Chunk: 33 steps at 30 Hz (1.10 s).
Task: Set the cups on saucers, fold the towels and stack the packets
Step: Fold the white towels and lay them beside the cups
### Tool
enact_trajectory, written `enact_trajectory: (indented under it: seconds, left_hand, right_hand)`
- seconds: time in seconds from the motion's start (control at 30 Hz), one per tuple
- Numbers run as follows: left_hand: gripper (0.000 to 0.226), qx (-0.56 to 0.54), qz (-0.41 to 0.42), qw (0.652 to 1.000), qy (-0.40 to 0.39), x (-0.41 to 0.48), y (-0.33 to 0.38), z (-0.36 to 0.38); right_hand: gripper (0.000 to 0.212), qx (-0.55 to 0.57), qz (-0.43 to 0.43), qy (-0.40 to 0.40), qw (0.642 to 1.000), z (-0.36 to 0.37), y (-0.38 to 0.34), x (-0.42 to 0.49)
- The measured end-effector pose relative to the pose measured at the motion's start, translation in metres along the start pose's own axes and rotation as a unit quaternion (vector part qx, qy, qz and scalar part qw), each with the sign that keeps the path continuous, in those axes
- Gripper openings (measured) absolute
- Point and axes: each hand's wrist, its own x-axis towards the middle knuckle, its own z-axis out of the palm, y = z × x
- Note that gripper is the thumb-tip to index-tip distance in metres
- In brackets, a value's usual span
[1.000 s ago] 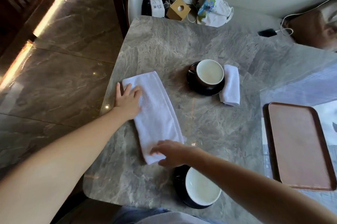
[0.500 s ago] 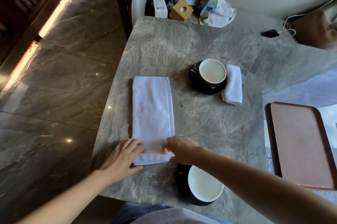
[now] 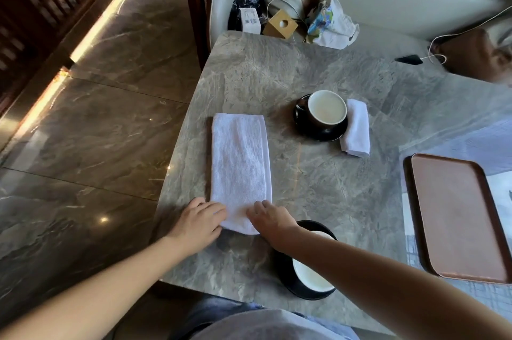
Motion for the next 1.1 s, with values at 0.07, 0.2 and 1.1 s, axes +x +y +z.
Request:
enact_trajectory:
  seconds: [0.07, 0.2, 1.1]
  left_hand:
    - [0.011, -0.02, -0.037, 0.999, 0.023, 0.002, 0.001, 0.0]
    - [0.026, -0.035, -0.137, 0.99, 0.026, 0.005, 0.007, -0.001]
    - [0.019, -0.2, -0.076, 0.975, 0.06, 0.006, -0.011, -0.035]
  right_hand:
    - [0.04, -0.007, 0.013, 0.029, 0.999, 0.006, -0.003, 0.001]
    - [0.044, 0.023, 0.05, 0.039, 0.998, 0.009, -0.004, 0.004]
    - [0.013, 0.286, -0.013, 0.247, 0.926, -0.051, 0.047, -0.022]
